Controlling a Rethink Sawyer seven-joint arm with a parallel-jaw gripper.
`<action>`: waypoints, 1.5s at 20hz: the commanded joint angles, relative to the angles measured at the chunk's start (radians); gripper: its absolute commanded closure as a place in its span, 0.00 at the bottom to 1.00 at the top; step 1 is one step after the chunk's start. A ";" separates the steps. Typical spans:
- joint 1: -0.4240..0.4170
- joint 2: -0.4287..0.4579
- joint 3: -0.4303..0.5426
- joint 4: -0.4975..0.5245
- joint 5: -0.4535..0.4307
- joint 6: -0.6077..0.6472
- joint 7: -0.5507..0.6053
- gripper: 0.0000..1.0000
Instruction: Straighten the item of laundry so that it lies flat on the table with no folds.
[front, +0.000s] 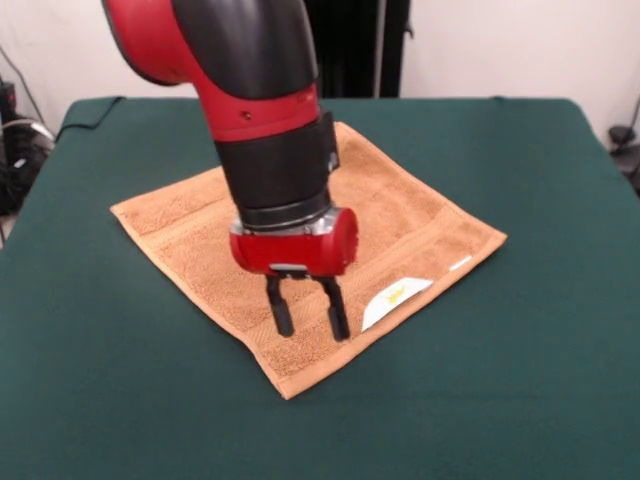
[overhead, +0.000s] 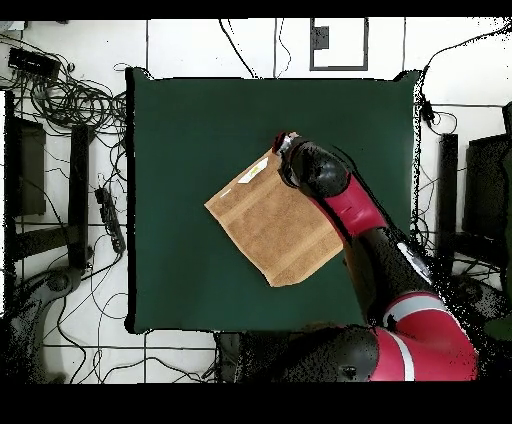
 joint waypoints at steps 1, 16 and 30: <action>0.008 0.039 0.106 0.072 0.047 -0.027 0.285 0.00; 0.089 0.068 -0.248 -0.061 -0.057 0.117 0.162 0.00; 0.073 0.083 -0.286 -0.070 -0.142 0.072 0.143 0.00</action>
